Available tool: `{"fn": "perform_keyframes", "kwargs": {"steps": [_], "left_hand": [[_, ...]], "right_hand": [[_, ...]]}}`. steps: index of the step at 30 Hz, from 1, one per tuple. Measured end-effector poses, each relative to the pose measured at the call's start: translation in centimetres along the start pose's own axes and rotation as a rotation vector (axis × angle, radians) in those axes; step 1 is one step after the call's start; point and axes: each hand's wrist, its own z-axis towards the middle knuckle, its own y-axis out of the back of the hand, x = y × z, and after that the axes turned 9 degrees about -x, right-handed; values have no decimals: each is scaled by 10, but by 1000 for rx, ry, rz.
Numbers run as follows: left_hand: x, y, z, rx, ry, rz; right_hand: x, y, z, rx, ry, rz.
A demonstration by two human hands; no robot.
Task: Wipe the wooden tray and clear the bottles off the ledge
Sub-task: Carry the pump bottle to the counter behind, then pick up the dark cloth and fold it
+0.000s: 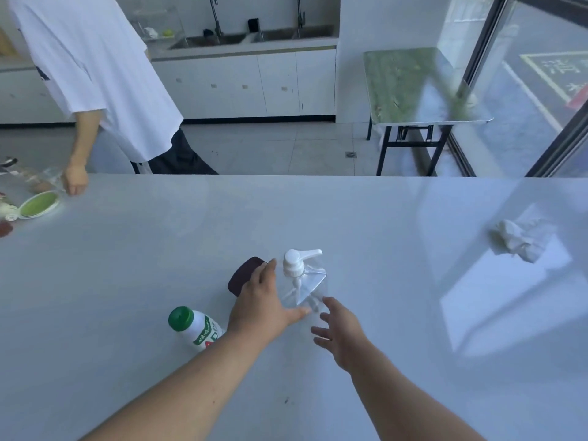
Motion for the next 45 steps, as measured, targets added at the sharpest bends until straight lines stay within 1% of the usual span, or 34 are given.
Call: {"fn": "perform_keyframes", "kwargs": {"steps": [2, 5, 8, 12, 15, 18, 24, 27, 31, 35, 38, 41, 45], "left_hand": [[0, 8, -7, -25, -9, 11], [2, 24, -25, -81, -66, 45], [4, 38, -48, -76, -87, 76], [3, 47, -91, 39, -177, 57], [-5, 48, -135, 169, -312, 38], [-18, 45, -182, 279, -458, 40], [-70, 30, -282, 405, -748, 58], [-102, 13, -337, 473, -870, 56], [-143, -17, -425, 581, -1020, 48], [-173, -51, -510, 686, -1154, 81], [-190, -76, -570, 747, -1222, 139], [-205, -103, -630, 780, -1245, 185], [-220, -137, -695, 813, -1246, 236]], "right_hand": [[2, 7, -8, -47, 107, -147], [2, 25, -35, -189, 361, -433], [-6, 50, -73, -318, 548, -670], [-38, 88, -137, -511, 661, -910], [-80, 119, -193, -660, 677, -976], [-126, 152, -245, -780, 646, -1015], [-217, 233, -346, -985, 506, -997], [-268, 279, -392, -1074, 410, -957], [-346, 341, -449, -1182, 261, -843], [-425, 390, -492, -1245, 139, -725], [-483, 423, -516, -1268, 48, -649], [-537, 457, -535, -1261, -41, -558], [-592, 500, -547, -1230, -107, -451]]}}
